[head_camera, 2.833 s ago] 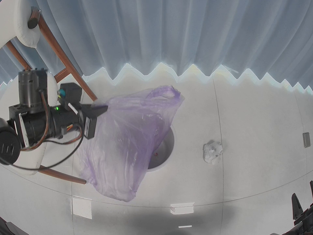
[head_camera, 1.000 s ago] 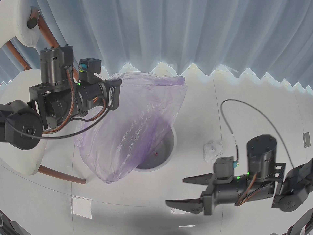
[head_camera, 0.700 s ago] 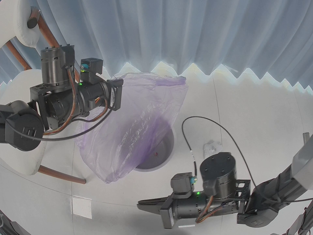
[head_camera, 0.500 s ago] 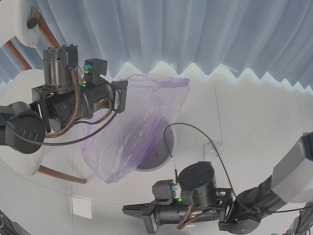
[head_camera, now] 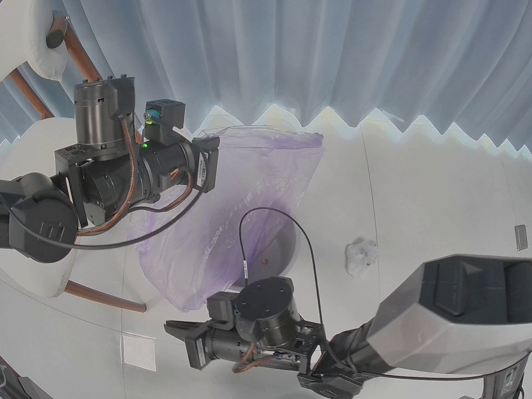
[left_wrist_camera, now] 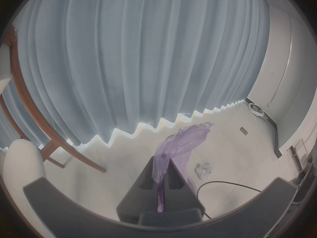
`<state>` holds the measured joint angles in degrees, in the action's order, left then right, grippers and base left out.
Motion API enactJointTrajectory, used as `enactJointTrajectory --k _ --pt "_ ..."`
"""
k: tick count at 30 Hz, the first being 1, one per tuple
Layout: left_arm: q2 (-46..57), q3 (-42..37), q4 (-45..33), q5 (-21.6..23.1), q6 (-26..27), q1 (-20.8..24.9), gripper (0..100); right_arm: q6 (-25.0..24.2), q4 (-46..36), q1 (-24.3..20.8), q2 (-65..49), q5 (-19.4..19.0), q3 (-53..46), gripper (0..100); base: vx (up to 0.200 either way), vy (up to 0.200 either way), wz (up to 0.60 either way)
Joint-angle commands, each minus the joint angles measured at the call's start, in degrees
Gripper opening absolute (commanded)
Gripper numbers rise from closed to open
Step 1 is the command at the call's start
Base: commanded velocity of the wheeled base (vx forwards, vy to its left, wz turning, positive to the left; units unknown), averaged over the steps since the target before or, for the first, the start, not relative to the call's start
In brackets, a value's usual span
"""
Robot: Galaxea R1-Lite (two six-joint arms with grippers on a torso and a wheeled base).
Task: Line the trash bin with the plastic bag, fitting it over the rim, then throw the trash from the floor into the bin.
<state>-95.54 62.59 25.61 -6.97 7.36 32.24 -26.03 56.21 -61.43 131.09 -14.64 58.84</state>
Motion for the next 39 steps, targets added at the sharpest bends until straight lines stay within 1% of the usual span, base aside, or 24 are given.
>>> enactJointTrajectory --k 1,2,3,4,5,6,7,9,10,11,12,15,21,23,25,26,27,28,30,32,34,36,38,39 --pt "0.2 0.1 0.1 -0.3 0.0 -0.1 0 -4.6 1.8 0.9 9.0 7.3 12.2 0 0.0 0.0 0.0" --pt "0.2 0.1 0.1 -0.8 0.0 -0.1 0 -4.6 1.8 1.6 9.8 9.1 13.8 0 0.0 0.0 0.0" --pt "0.2 0.1 0.1 -0.8 0.0 -0.1 0 -4.6 1.8 1.6 9.8 9.1 13.8 0 0.0 0.0 0.0" --pt "0.2 0.1 0.1 -1.5 0.0 -0.1 0 -4.0 2.0 3.4 11.0 13.1 16.1 0 0.0 0.0 0.0" --pt "0.2 0.0 0.1 -1.5 0.0 -0.1 0 -3.9 2.1 3.9 11.3 14.2 16.7 0 0.0 0.0 0.0" --pt "0.3 -0.1 0.1 -1.6 -0.1 -0.2 0 -3.3 2.7 4.9 11.5 16.2 17.6 0 0.0 0.0 0.0" --pt "0.4 -0.2 0.1 -1.6 -0.1 -0.3 0 -2.7 3.6 6.1 11.6 17.5 18.1 0 0.0 0.0 0.0" --pt "0.4 -0.2 0.1 -1.6 -0.1 -0.3 0 -1.5 5.1 7.6 11.4 17.9 18.1 0 0.0 0.0 0.0" --pt "0.4 0.0 0.1 -1.6 -0.1 -0.5 0 0.5 6.9 9.3 11.4 17.9 18.1 0 0.0 0.0 0.0" --pt "0.4 0.0 0.1 -1.6 -0.1 -0.5 0 1.0 7.2 9.7 11.4 17.9 18.1 0 0.0 0.0 0.0" --pt "0.4 0.1 0.1 -1.6 -0.1 -0.6 0 3.3 8.8 11.2 11.4 17.9 18.1 0 0.0 0.0 0.0" --pt "0.4 -0.1 0.2 -1.6 -0.1 -0.7 0 6.7 11.0 13.5 11.1 17.8 18.1 0 0.0 0.0 0.0" --pt "0.2 -0.1 0.2 -1.9 0.3 -0.7 0 8.1 11.4 14.9 9.6 17.8 17.8 0 0.0 0.0 0.0" --pt "0.2 -0.3 0.1 -2.7 0.6 -0.6 0 10.6 11.6 16.4 10.0 17.7 17.7 0 0.0 0.0 0.0" --pt "0.1 -1.2 0.0 -3.0 0.7 -0.6 0 14.4 13.0 16.9 11.3 17.5 17.3 0 0.0 0.0 0.0" --pt "0.1 -1.6 0.0 -3.0 0.7 -0.6 0 15.1 13.5 16.9 11.8 17.5 17.1 0 0.0 0.0 0.0" --pt "0.2 -2.4 0.0 -3.3 1.1 -0.7 0 16.9 15.2 16.7 13.3 16.9 16.8 0 0.0 0.0 0.0" --pt "0.1 -2.6 0.0 -3.3 1.3 -0.7 0 17.2 15.7 16.6 13.7 16.8 16.8 0 0.0 0.0 0.0" --pt "0.2 -4.2 0.0 -3.3 2.4 -0.7 0 19.3 17.8 15.2 16.6 13.9 16.9 0 0.0 0.0 0.0" --pt "0.1 -4.7 0.0 -3.3 3.4 -0.7 0 20.2 17.8 14.2 17.4 13.1 18.1 0 0.0 0.0 0.0" --pt "0.1 -4.7 -0.1 -3.3 3.9 -0.7 0 20.3 17.8 13.8 17.4 13.1 18.9 0 0.0 0.0 0.0" --pt "0.0 -4.7 -0.4 -3.2 4.9 -0.9 0 19.9 18.0 12.4 16.4 12.9 18.4 0 0.0 0.0 0.0" --pt "-0.2 -4.7 -1.3 -3.3 5.5 -1.0 0 17.5 18.1 10.4 12.4 11.6 12.6 0 0.0 0.0 0.0" --pt "-0.8 -4.7 -1.6 -3.3 5.8 -1.0 0 16.0 18.1 9.0 10.2 9.5 7.9 0 0.0 0.0 0.0"
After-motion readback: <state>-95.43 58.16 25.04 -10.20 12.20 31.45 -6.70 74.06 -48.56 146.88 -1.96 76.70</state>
